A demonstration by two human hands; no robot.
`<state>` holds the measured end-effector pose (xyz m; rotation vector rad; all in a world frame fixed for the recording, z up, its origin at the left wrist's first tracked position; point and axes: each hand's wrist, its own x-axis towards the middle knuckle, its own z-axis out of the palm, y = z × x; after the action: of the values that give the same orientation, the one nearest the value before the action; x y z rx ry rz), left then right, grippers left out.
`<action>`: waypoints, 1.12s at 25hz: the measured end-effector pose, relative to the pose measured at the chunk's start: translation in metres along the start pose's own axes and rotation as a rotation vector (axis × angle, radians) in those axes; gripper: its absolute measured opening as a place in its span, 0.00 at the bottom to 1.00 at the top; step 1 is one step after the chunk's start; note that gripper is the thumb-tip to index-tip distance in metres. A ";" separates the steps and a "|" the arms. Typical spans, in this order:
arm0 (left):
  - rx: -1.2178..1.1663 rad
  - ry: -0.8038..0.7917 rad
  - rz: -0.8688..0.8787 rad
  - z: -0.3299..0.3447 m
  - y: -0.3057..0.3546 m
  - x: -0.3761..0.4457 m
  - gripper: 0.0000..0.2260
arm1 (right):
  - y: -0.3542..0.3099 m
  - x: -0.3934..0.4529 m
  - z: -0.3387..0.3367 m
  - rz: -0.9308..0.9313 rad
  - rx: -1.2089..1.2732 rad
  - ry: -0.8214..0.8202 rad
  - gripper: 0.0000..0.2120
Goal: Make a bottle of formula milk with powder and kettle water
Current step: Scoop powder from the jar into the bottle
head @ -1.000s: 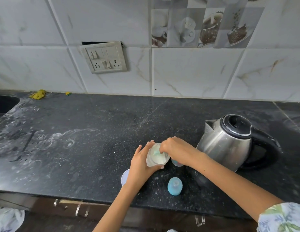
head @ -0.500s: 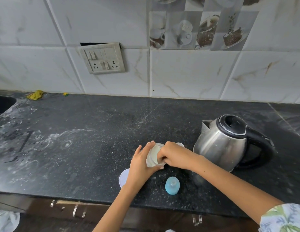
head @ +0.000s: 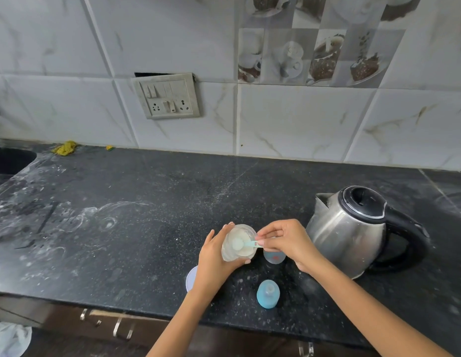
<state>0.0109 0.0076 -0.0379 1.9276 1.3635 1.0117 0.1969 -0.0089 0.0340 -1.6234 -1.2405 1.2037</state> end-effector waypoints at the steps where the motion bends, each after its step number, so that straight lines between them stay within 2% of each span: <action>1: -0.001 0.003 -0.007 -0.001 0.000 0.000 0.36 | 0.003 -0.001 -0.001 0.006 0.020 0.024 0.07; 4: -0.001 0.002 -0.004 -0.002 -0.001 0.000 0.36 | 0.014 -0.006 0.002 0.013 -0.002 0.099 0.05; 7: -0.004 0.010 -0.004 -0.002 -0.001 0.000 0.37 | 0.020 -0.008 0.007 -0.100 -0.207 0.184 0.04; 11: -0.004 0.022 -0.014 -0.001 0.002 0.001 0.37 | 0.015 -0.008 0.009 -0.106 -0.208 0.123 0.02; 15: -0.009 0.022 -0.021 -0.004 0.002 0.001 0.36 | 0.019 -0.007 0.009 -0.130 -0.194 0.169 0.03; 22: -0.025 0.017 -0.070 -0.003 -0.003 0.002 0.36 | 0.029 -0.004 0.019 -0.389 -0.451 0.293 0.08; 28: -0.027 0.014 -0.072 -0.005 -0.004 0.005 0.36 | 0.034 -0.002 0.020 -0.465 -0.432 0.338 0.08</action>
<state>0.0056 0.0133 -0.0374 1.8421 1.4098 1.0053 0.1861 -0.0185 -0.0024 -1.6172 -1.6041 0.3722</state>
